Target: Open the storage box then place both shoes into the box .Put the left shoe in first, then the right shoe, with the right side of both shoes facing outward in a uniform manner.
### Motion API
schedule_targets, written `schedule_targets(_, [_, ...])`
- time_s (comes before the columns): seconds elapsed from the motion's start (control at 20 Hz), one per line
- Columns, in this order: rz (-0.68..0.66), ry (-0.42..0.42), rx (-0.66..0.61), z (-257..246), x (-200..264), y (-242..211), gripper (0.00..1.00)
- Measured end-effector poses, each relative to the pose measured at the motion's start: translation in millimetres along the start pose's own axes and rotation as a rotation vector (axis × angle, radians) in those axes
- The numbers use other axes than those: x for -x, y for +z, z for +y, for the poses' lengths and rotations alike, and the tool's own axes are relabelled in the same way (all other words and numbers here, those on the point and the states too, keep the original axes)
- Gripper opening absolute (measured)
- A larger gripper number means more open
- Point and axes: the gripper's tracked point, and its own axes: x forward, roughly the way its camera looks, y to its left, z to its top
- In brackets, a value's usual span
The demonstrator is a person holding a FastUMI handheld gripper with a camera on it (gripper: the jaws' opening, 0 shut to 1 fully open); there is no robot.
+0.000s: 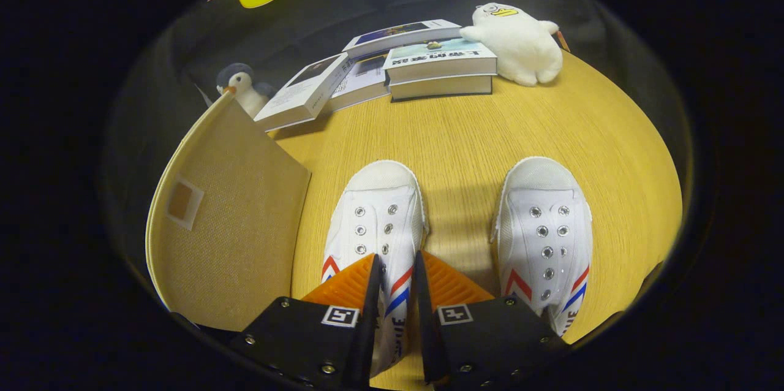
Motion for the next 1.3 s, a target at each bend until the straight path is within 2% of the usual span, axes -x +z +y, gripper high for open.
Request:
schedule_targets(0.05, [-0.007,-0.042,0.0,-8.4,8.8,1.7,0.32])
schedule_targets(0.1, [0.01,-0.027,-0.033,-8.7,-19.1,-2.0,0.07])
schedule_targets(0.15, [0.007,-0.031,-0.054,-5.9,0.3,1.5,0.07])
schedule_targets(0.25, [0.008,-0.033,-0.097,-4.2,5.0,0.0,0.07])
schedule_targets(0.3, [0.008,-0.037,-0.115,-4.0,2.1,2.6,0.0])
schedule_targets(0.45, [0.026,-0.046,-0.176,-3.8,15.7,3.4,0.0])
schedule_targets(0.7, [-0.014,0.026,-0.268,14.4,51.6,32.3,0.0])
schedule_targets(0.95, [-0.068,0.045,-0.244,40.0,91.9,65.1,0.0])
schedule_targets(1.3, [-0.12,0.101,-0.184,95.5,123.2,97.5,0.0])
